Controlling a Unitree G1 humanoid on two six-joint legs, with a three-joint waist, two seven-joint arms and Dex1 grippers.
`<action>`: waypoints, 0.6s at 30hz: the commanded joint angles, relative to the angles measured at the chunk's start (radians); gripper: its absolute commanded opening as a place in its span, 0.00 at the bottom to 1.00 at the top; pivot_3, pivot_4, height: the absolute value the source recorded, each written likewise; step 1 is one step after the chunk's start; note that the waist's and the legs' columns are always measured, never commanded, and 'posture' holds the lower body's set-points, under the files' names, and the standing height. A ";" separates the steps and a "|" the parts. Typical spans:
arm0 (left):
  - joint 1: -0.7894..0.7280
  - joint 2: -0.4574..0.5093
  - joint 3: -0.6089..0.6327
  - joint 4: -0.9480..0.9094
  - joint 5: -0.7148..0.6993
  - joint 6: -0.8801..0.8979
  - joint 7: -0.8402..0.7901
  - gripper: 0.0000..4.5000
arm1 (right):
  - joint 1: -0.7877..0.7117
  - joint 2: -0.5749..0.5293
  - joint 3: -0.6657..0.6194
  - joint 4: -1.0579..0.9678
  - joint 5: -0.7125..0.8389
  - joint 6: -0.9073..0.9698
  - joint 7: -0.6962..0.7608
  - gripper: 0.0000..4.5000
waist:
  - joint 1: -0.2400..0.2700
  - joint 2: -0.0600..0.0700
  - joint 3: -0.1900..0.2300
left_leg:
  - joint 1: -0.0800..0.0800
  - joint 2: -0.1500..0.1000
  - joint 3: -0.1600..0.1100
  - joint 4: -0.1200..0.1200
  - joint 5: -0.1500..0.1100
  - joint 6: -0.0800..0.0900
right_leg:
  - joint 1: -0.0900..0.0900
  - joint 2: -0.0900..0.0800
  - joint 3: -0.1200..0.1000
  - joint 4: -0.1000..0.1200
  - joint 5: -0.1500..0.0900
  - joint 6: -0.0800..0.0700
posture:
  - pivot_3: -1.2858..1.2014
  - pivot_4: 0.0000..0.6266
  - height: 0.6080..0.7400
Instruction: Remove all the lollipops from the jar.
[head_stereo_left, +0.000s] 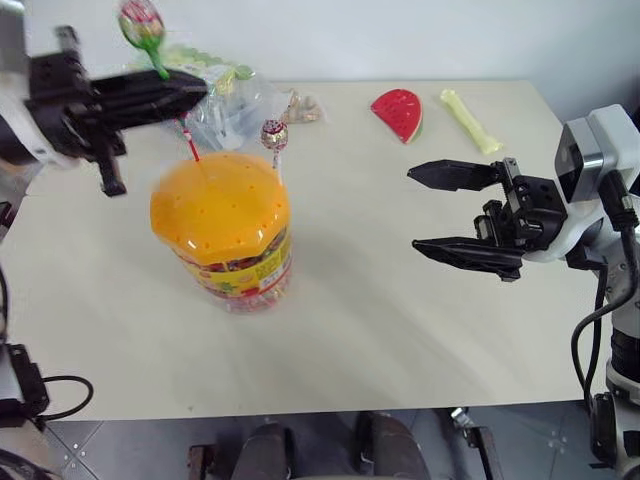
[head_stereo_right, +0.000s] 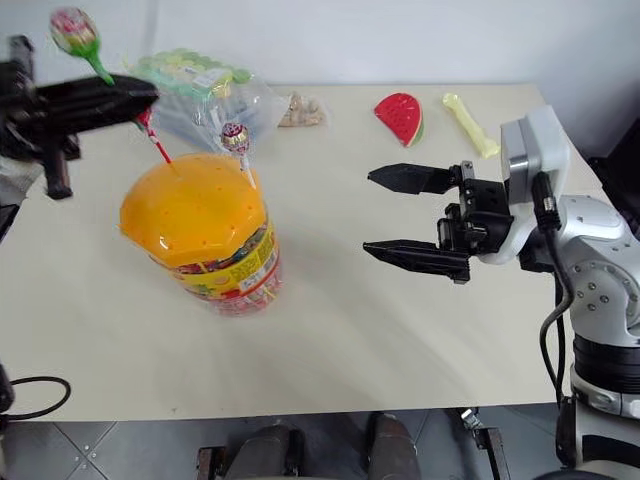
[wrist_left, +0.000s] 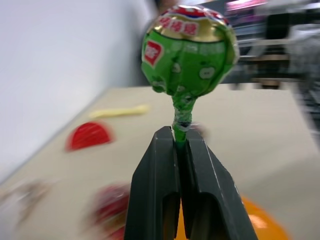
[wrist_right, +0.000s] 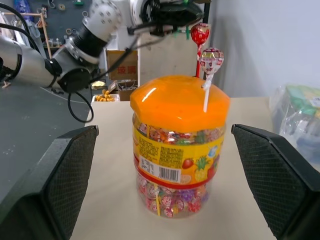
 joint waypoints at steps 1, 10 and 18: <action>0.060 0.097 0.110 -0.015 0.066 0.144 0.159 0.00 | -0.009 -0.014 -0.009 0.006 -0.002 -0.014 0.039 1.00 | -0.003 0.000 0.000 | 0.000 0.000 0.000 0.000 0.000 0.000 | 0.000 0.000 0.000 0.000 0.000 0.000 | 0.52 0.24 1.00; 0.328 0.158 0.311 -0.013 0.156 0.617 0.387 0.00 | -0.052 0.035 0.053 0.070 -0.051 -0.045 0.088 1.00 | -0.002 -0.003 0.002 | 0.001 0.000 0.003 0.000 -0.001 0.000 | -0.001 0.000 0.003 0.001 0.000 0.000 | 0.52 0.24 1.00; 0.688 0.108 0.276 -0.010 0.264 0.660 0.413 0.00 | -0.051 0.054 0.071 0.076 -0.077 -0.061 0.111 1.00 | 0.000 -0.013 0.002 | -0.001 0.000 0.013 -0.003 -0.002 -0.001 | -0.013 0.001 0.015 0.007 0.000 0.000 | 0.52 0.24 1.00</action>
